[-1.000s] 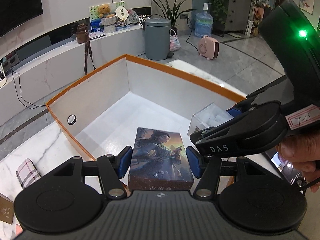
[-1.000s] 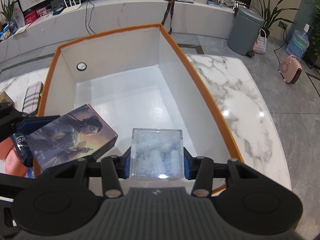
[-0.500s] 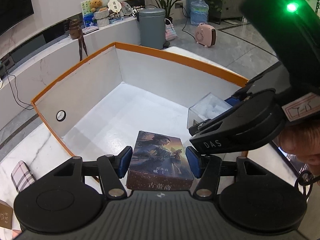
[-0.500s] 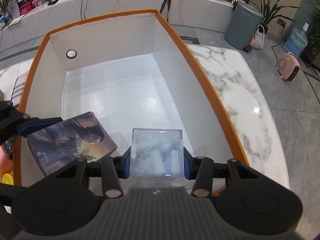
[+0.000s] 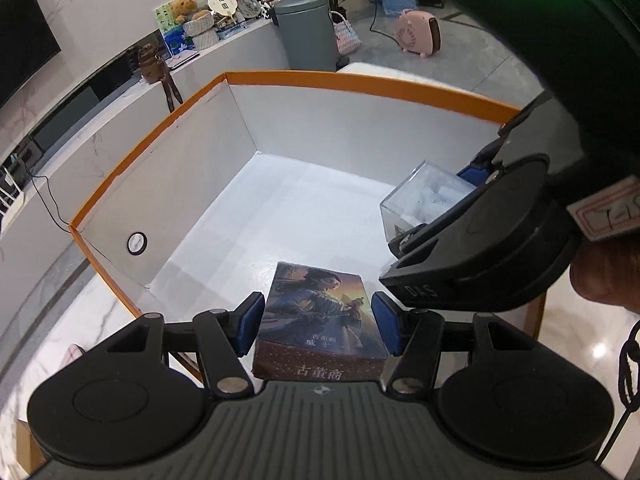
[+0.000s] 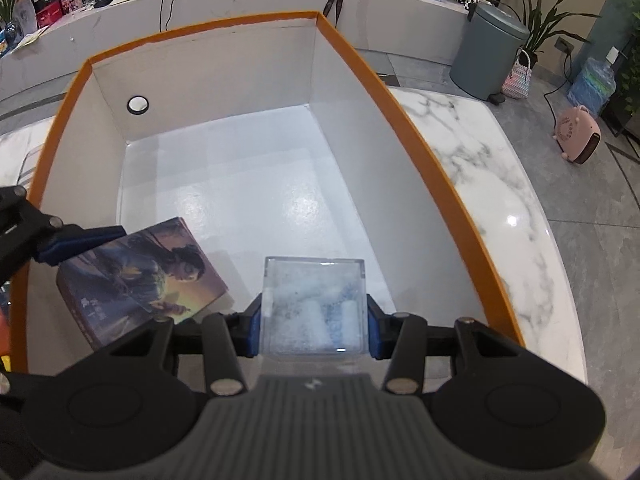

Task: Organize rigid objects
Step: 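Lower and release the book with the left tool while the right tool releases the clear box inside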

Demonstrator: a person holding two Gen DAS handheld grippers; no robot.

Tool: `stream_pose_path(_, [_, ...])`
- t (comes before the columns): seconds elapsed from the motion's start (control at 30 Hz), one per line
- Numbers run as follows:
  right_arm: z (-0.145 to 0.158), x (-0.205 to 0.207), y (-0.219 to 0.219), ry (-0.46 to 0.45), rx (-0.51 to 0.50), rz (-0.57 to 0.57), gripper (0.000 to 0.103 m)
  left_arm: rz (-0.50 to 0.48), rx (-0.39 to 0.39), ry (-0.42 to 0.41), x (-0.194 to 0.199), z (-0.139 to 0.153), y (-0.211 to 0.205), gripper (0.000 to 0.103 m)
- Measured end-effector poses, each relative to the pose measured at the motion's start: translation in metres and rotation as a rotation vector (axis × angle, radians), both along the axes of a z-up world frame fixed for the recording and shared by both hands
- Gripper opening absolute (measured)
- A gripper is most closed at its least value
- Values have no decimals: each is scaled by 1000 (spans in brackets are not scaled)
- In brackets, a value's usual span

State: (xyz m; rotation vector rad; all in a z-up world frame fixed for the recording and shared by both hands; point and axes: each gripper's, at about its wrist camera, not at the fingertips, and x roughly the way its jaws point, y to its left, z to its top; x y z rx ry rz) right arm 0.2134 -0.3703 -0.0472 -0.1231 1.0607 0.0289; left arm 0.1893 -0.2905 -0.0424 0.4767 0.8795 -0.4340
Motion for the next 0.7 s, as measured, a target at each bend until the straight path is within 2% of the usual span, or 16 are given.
stream_pose_path(0.27, [-5,3,2,16,-9,-11,50,-12,26,18,4,-2,1,72])
stream_pose_path(0.33, [-4,3,1,23,-5,-13,51,-14,8,26,4,0,4,72])
stream_pose_path(0.4, [-2,2,1,13,-5,-17,57,-6,-3,17,3,3,8,72])
stream_pose_path(0.7, [24,-6,-4,-60,56,-41,60,17,-76,-58,-4,32,22,76])
